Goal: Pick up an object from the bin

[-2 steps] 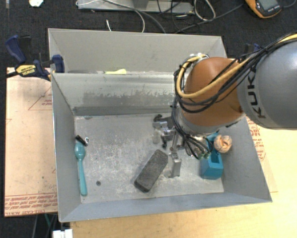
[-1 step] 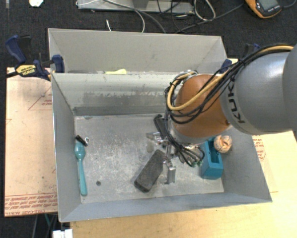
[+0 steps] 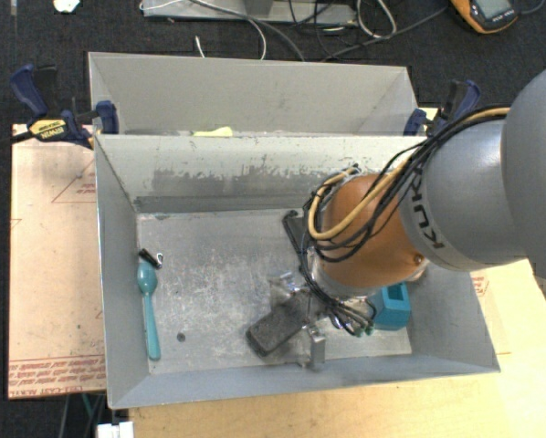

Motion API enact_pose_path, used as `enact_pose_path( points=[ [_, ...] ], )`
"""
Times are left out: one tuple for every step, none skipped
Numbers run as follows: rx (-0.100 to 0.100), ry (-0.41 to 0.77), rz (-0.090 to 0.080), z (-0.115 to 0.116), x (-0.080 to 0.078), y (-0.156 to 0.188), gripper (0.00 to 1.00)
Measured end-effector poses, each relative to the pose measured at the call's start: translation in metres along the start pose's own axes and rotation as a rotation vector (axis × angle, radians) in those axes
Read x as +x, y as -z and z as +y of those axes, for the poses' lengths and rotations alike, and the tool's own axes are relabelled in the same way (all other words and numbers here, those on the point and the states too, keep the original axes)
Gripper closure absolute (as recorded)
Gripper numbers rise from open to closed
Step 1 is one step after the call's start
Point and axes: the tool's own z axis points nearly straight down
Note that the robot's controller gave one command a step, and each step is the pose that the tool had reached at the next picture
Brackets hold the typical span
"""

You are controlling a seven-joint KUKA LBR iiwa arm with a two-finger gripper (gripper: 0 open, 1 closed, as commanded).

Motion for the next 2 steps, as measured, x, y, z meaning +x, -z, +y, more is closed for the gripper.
enact_pose_path(
  points=[
    [-0.002,0.216,-0.003,-0.0072,-0.0061,-0.0062,1.00],
    [-0.002,0.216,-0.003,-0.0072,-0.0060,-0.0062,1.00]
  ],
)
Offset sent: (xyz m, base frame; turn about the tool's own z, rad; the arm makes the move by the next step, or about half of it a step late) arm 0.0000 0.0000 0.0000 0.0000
